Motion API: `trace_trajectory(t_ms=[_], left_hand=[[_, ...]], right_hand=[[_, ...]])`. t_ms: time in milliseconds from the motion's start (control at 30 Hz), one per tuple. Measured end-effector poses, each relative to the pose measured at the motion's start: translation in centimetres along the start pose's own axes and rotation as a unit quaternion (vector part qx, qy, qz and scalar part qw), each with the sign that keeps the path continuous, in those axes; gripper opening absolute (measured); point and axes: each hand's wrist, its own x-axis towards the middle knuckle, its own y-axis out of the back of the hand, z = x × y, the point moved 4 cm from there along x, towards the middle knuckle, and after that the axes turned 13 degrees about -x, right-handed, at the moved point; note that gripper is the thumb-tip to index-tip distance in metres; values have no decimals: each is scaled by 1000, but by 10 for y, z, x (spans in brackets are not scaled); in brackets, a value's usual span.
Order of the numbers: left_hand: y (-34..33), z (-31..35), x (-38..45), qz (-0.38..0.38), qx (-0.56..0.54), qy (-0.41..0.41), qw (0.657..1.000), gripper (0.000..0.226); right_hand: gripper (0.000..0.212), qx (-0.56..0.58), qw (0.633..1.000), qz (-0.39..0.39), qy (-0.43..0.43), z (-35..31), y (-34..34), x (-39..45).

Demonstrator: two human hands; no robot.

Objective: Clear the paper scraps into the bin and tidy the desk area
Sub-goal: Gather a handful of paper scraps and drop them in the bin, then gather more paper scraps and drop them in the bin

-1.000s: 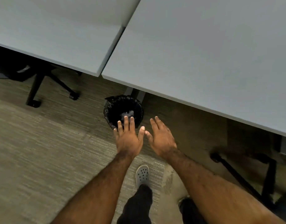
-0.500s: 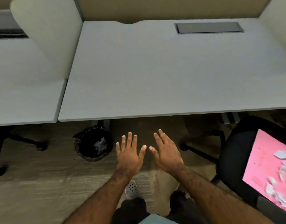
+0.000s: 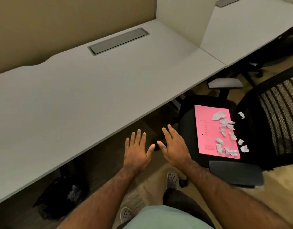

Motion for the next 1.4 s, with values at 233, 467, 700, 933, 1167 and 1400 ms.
trace_trajectory(t_ms=[233,467,700,933,1167,1400], left_hand=[[-29,78,58,-51,29,-93,994,74],[-67,135,101,-102,34,-138,985,69],[-127,190,149,-172,54,-164,970,69],[-183,219,188,-226,69,-183,954,70],[-235,240,247,-245,95,-194,945,73],[-293,273,329,-248,130,-254,926,60]], right_hand=[[68,44,991,30,-125,88,14,-3],[67,60,970,40,-233,166,9,-6],[69,106,931,17,-348,252,-13,-15],[76,148,886,-5,-439,317,-51,-8],[79,147,874,12,-462,371,-82,18],[89,67,881,-17,-468,425,-120,49]])
